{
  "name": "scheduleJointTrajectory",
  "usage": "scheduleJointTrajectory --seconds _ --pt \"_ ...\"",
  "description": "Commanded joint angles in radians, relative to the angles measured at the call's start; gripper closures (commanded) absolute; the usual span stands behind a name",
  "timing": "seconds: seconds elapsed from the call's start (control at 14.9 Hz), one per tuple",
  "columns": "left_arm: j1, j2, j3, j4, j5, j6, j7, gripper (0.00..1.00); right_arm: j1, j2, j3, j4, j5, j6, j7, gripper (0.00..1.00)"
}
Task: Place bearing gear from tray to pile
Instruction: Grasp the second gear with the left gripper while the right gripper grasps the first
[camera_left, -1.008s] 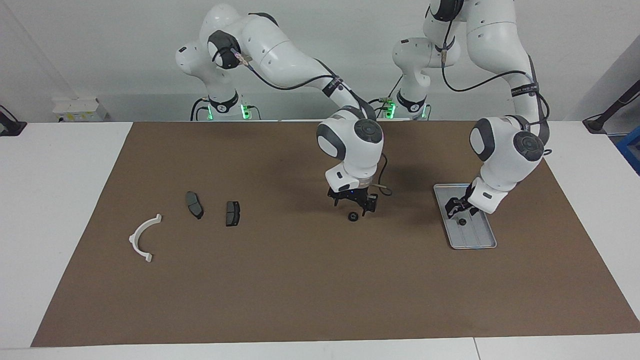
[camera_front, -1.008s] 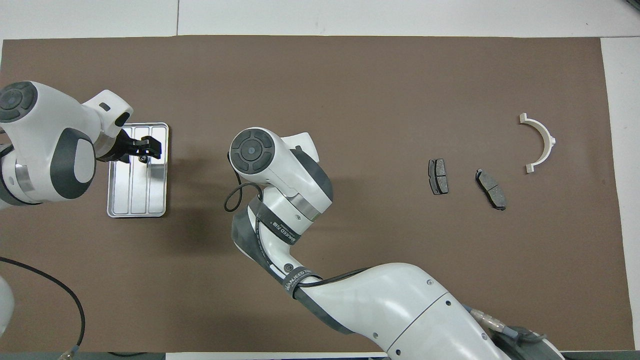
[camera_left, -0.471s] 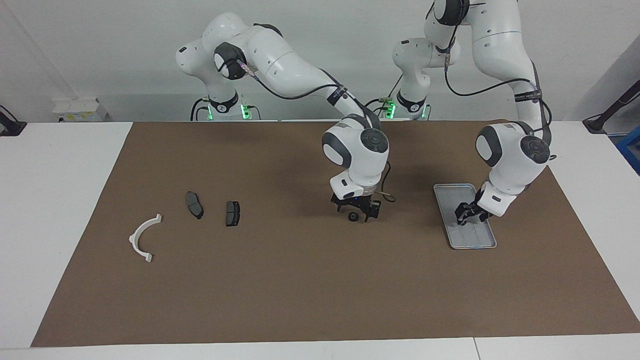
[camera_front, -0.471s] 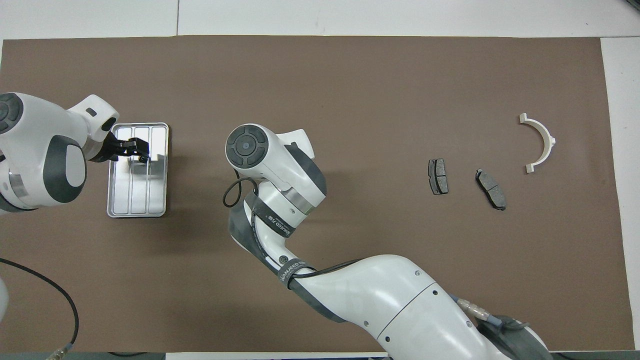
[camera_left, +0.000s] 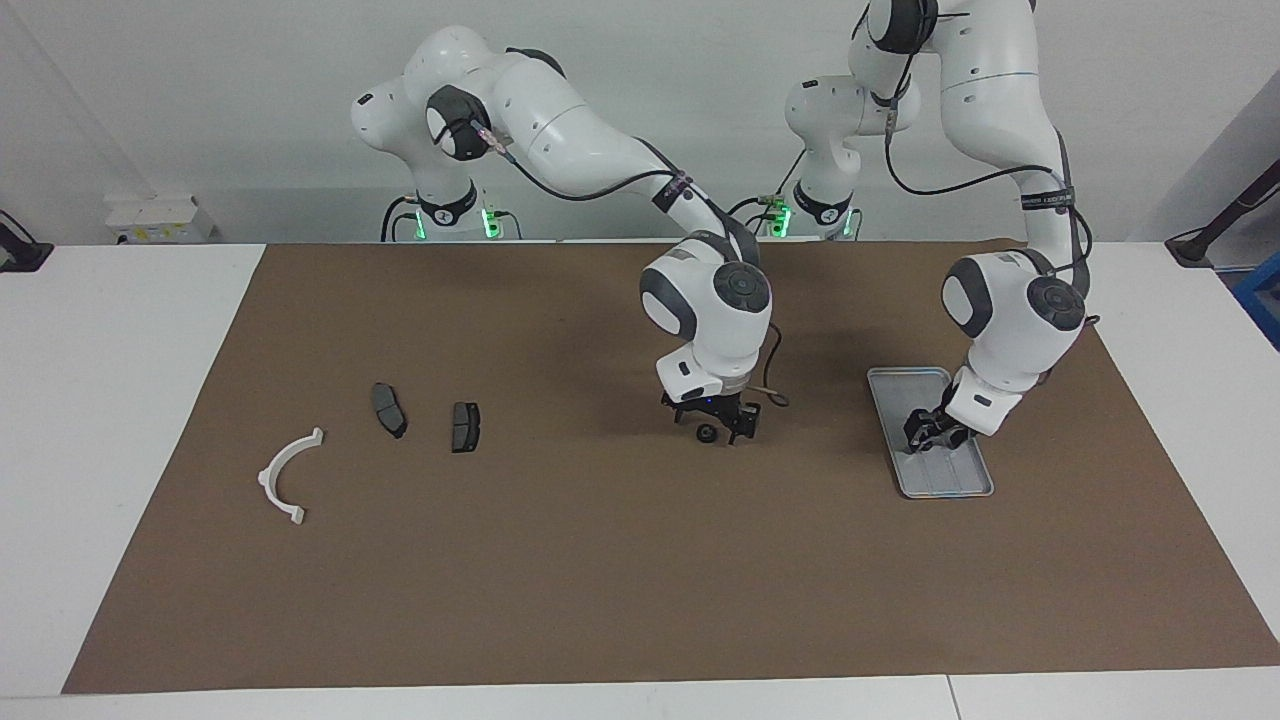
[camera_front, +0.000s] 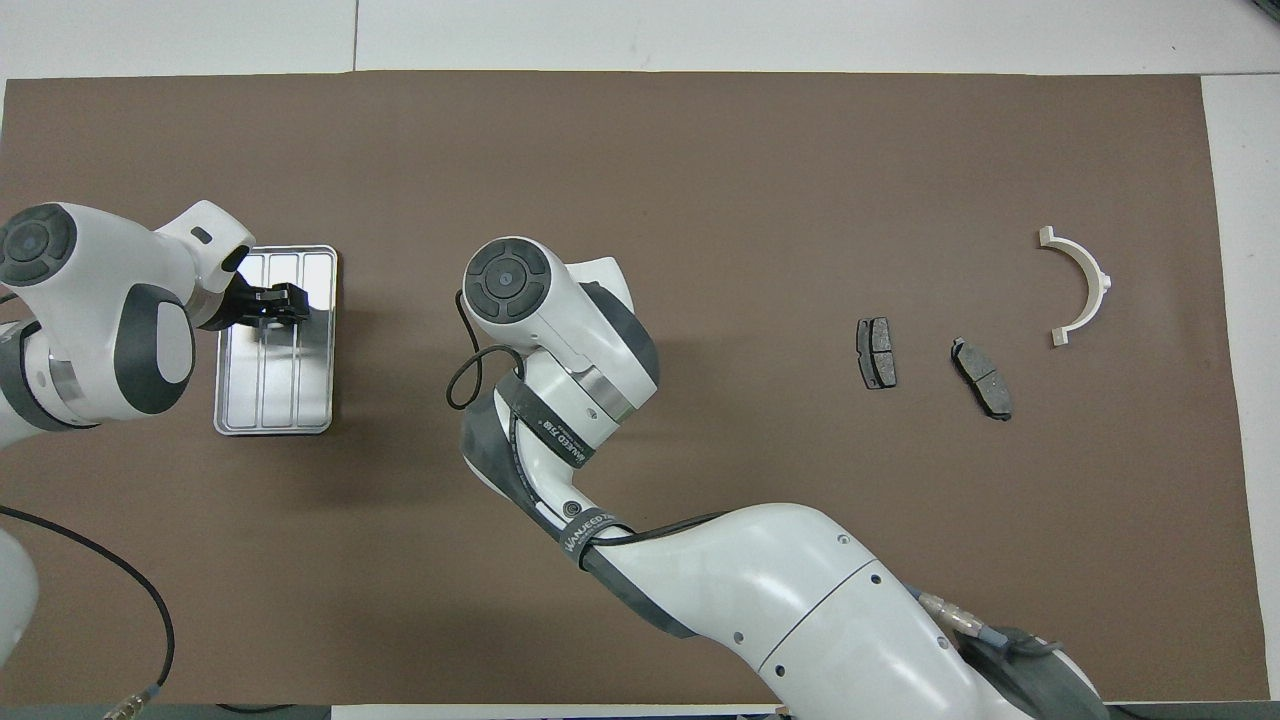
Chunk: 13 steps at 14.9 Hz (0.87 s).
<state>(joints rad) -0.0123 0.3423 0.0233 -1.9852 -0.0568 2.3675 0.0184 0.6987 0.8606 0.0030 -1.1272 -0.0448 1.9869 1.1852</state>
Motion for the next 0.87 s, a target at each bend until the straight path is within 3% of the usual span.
scheduleJointTrajectory --seconds 0.0,0.07,0.34,0.54,0.61,0.74,0.81 --pt "-0.008 -0.008 0.004 -0.024 -0.017 0.032 0.012 0.29 -0.005 0.008 0.006 0.001 0.023 0.024 0.014 0.08" --pt "-0.008 -0.008 0.004 -0.024 -0.017 0.03 0.012 0.34 -0.005 0.006 0.008 -0.002 0.023 0.026 0.014 0.09" --pt "-0.011 -0.008 0.004 -0.023 -0.017 0.029 0.008 0.97 -0.004 0.006 0.008 -0.012 0.023 0.033 0.013 0.12" --pt "-0.018 -0.008 0.004 -0.012 -0.017 0.024 0.006 1.0 -0.002 -0.002 0.008 -0.046 0.023 0.064 0.013 0.17" --pt "-0.018 -0.006 0.004 0.012 -0.017 0.007 0.006 1.0 -0.002 -0.002 0.008 -0.046 0.023 0.064 0.013 0.23" --pt "-0.018 -0.011 0.004 0.131 -0.015 -0.126 0.006 1.0 -0.005 -0.003 0.009 -0.045 0.025 0.056 0.013 0.46" --pt "-0.02 -0.009 0.004 0.208 -0.015 -0.205 0.006 1.0 -0.007 -0.003 0.009 -0.043 0.026 0.053 0.013 0.66"
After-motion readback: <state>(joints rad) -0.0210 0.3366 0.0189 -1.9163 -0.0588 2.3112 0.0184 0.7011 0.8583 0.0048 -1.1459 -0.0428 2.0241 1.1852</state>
